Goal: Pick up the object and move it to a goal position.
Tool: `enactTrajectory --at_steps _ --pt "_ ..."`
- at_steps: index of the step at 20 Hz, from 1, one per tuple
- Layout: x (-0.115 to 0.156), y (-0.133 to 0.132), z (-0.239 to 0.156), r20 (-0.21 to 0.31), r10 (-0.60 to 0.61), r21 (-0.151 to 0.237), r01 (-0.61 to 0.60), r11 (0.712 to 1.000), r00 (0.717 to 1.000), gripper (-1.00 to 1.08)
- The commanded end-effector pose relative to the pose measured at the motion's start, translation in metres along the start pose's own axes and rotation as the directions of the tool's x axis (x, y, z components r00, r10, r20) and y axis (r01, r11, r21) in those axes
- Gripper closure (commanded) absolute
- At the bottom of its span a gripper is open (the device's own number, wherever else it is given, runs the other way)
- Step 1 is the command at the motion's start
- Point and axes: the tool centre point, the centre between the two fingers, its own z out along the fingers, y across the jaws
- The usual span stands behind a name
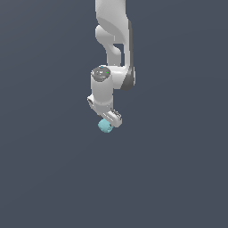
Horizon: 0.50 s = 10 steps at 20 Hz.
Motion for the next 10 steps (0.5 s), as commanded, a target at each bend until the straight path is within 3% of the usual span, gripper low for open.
enactTrajectory --at_steps 1,10 --pt "0.0 0.0 0.003 0.0 0.0 0.0 0.0 1.0 1.0 -0.92" --pt "-0.001 0.001 0.04 0.0 0.004 0.0 -0.004 1.0 1.0 -0.92"
